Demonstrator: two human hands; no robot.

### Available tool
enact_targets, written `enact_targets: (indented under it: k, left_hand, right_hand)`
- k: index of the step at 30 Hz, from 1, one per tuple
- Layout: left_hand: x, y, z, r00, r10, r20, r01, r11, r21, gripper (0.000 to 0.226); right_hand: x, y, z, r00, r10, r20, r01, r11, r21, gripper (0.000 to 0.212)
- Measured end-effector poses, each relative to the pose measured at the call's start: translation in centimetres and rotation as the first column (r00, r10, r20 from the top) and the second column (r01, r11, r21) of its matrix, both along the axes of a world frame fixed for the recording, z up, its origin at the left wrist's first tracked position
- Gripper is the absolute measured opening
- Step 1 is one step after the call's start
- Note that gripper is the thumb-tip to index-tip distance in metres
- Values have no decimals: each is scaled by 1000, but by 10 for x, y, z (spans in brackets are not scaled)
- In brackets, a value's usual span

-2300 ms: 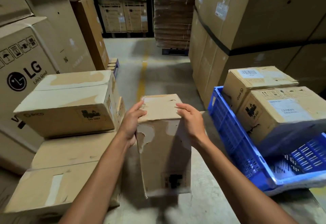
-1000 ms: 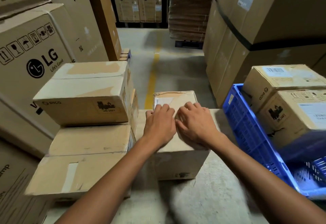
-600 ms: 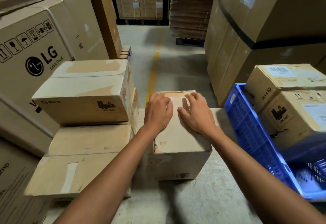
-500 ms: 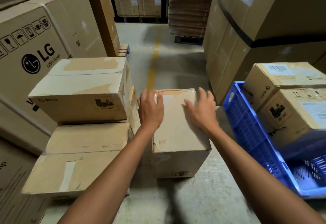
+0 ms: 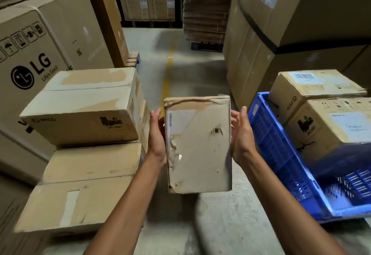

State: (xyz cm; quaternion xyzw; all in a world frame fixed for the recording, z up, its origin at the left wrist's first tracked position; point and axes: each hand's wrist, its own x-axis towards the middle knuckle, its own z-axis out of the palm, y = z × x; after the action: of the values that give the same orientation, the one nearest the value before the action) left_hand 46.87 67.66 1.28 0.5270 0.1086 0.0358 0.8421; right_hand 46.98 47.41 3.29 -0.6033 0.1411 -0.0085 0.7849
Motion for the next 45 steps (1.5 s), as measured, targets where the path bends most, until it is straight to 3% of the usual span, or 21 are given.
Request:
enact_targets:
  k: [4,8,11,15,21,23,27,31,38,42,45]
  left_hand:
    - [-10,4,-29,993,106,-45,-108,993,-51,68]
    - [-31,-7,-79,985,-64,-160,29,976,-214,69]
    - [-53,-19,-104,956,-196,-219,129,949,-286,86]
    - [-64,-20,-137,930,-173,-324,129,980,-152,97]
    - [-43,-9,-87,939,-126,-320,145,989,36,67]
    - [-21,-2,-81,890,-80,-448,100,995,23,73]
    - [10,5,-80,788,-183,-587,192,980,-48,88]
    - [5,-3,-50,845,-234,-481,226,971,-76,75]
    - [-10,4,-19,969,-140,-206,131,990,-55,58]
    - [-30,1,-29,969,-174,-178,158,982,-100,54]
    - [-44,1,-45,967,-194,-167,190,981,-41,62]
  right_hand:
    - [-5,-3,-27,994,-11,-107,13,1000,21,59]
    - [-20,-11,-77,981,38,-190,-26,997,68,76]
    - [-33,-17,-88,966,62,-250,-47,997,64,56]
    - [-40,-25,-103,943,96,-317,-127,989,-78,55]
    - [-26,-24,-85,922,97,-375,-177,967,-184,59]
    - [-17,-23,-79,913,128,-388,-199,969,-149,62]
    - [-8,-15,-74,868,257,-425,-314,947,-69,83]
    - [-10,-13,-68,912,204,-356,-238,970,-52,84]
    - [-8,-12,-32,980,91,-180,-102,993,-55,77]
    - [-17,-7,-48,973,109,-205,-121,992,-46,75]
    - [-25,-9,-69,960,134,-244,-134,991,17,91]
